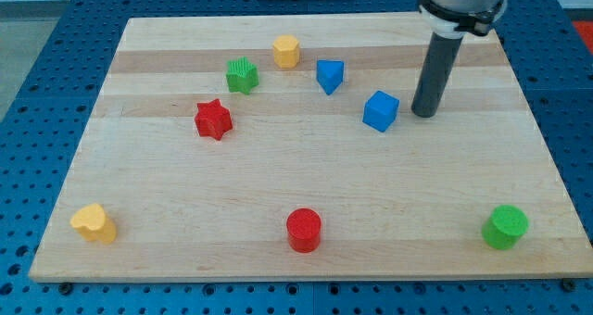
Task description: Place the cube diagonally bottom right to the triangle
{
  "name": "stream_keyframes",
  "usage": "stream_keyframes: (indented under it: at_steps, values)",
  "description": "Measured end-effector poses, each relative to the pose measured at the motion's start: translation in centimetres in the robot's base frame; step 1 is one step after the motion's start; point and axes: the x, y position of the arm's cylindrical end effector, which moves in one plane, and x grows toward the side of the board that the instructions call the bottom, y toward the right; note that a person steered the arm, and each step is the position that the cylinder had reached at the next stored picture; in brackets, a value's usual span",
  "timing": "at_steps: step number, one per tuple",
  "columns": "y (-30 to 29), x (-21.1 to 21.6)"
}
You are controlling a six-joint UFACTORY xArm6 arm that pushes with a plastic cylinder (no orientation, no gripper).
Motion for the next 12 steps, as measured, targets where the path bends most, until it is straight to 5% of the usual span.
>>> stream_keyframes:
  at_steps: [3, 4, 5, 7, 8, 12]
  values:
    - [-4.5, 0.1]
    - [-4.5, 3.6]
    - [-0.6, 7.4]
    - [17.0, 12.9]
    - [18.5, 19.8]
    - [9.6, 20.7]
